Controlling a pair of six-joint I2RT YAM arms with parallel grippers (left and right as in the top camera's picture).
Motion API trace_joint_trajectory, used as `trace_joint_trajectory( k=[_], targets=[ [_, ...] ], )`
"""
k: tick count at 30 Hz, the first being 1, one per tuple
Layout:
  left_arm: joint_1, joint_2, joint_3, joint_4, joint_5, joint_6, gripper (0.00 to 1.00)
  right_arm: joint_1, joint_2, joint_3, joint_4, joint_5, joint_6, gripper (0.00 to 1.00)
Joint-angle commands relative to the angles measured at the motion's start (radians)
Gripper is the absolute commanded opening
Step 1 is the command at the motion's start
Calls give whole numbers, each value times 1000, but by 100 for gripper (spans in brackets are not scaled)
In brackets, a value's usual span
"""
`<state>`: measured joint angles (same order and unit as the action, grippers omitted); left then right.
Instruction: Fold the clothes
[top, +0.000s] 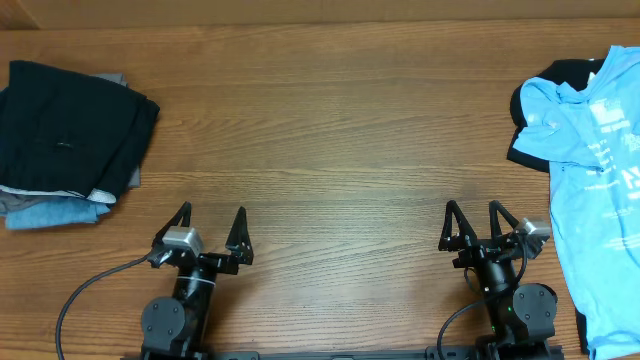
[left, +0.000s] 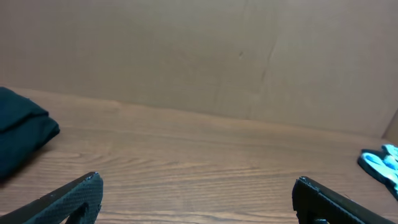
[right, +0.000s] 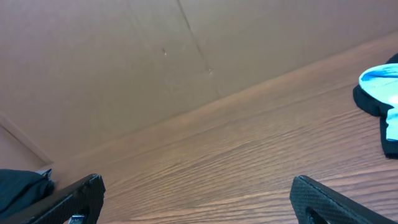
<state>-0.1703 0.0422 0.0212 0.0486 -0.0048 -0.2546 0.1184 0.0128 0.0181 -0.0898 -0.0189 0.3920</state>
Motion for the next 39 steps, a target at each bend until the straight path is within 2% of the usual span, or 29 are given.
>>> trace_joint_trajectory(
  k=[1, 6, 9, 15, 39],
  targets=[
    [37, -39, -17, -17, -29, 19, 100, -3, -9, -10, 8, 2, 2, 100],
    [90, -39, -17, -128, -21, 26, 100, -3, -9, -10, 8, 2, 2, 100],
    [101, -39, -16, -126, 27, 125, 100, -3, -9, -10, 8, 2, 2, 100],
    [106, -39, -16, -124, 57, 238, 100, -3, -9, -10, 8, 2, 2, 100],
    [106, -39, -16, -123, 46, 233, 100, -3, -9, -10, 8, 3, 2, 100]
  ],
)
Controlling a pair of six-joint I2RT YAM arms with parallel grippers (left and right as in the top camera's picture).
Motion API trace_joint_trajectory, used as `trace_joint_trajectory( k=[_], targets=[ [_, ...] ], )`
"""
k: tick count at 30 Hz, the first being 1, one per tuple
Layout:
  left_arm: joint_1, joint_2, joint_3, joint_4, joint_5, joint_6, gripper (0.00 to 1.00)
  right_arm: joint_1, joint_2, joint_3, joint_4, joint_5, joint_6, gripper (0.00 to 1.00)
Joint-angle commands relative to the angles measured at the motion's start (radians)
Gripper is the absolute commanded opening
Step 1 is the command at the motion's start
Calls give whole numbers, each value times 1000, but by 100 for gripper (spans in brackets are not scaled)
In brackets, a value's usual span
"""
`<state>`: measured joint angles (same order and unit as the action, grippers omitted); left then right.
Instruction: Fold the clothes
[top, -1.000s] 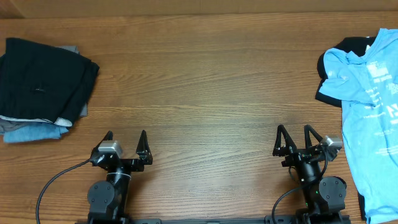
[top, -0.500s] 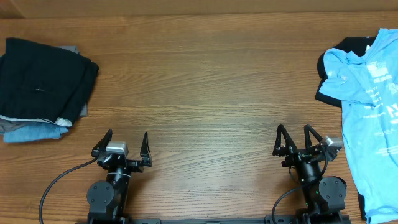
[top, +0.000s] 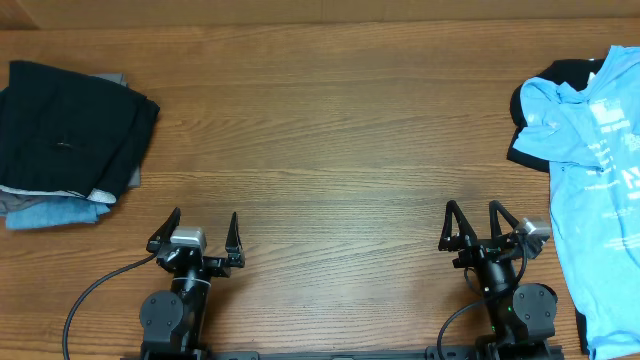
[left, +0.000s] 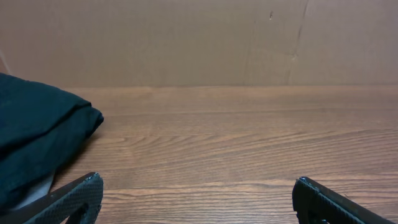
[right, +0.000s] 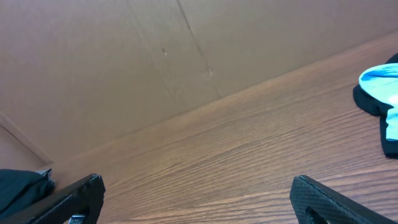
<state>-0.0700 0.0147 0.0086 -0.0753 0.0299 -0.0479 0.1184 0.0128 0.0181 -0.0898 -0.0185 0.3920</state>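
A light blue T-shirt (top: 600, 170) with white print lies unfolded at the table's right edge, over a black garment (top: 545, 85). At the far left sits a stack of folded clothes (top: 65, 140), dark navy on top with blue and grey beneath; its dark edge (left: 34, 146) shows in the left wrist view. My left gripper (top: 205, 222) rests open near the front edge, well right of the stack. My right gripper (top: 470, 213) is open near the front, just left of the blue shirt. The shirt's collar (right: 379, 78) shows in the right wrist view. Both hold nothing.
A brown cardboard wall (left: 199, 37) stands along the table's back edge. The wooden table (top: 330, 140) stretches bare between the stack and the shirt. A black cable (top: 90, 290) trails from the left arm's base.
My left gripper has turned to face more to the left, so the folded dark stack now fills more of its view. The right gripper has not moved.
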Motion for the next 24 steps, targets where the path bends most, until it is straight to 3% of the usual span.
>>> trace_joint_trajectory(
  k=[1, 2, 7, 11, 24],
  targets=[
    [6, -11, -4, 1, 11, 26, 100, -3, -9, -10, 8, 3, 1, 100],
    [6, -11, -4, 1, 11, 26, 100, -3, -9, -10, 5, 30, -13, 100],
    [6, -11, -4, 1, 11, 26, 100, -3, -7, -10, 5, 28, -410, 100],
    [6, -11, -4, 1, 11, 26, 100, -3, -5, -10, 5, 29, -583, 100],
    [6, -11, -4, 1, 11, 26, 100, -3, -5, -10, 5, 25, -606, 100]
  ],
)
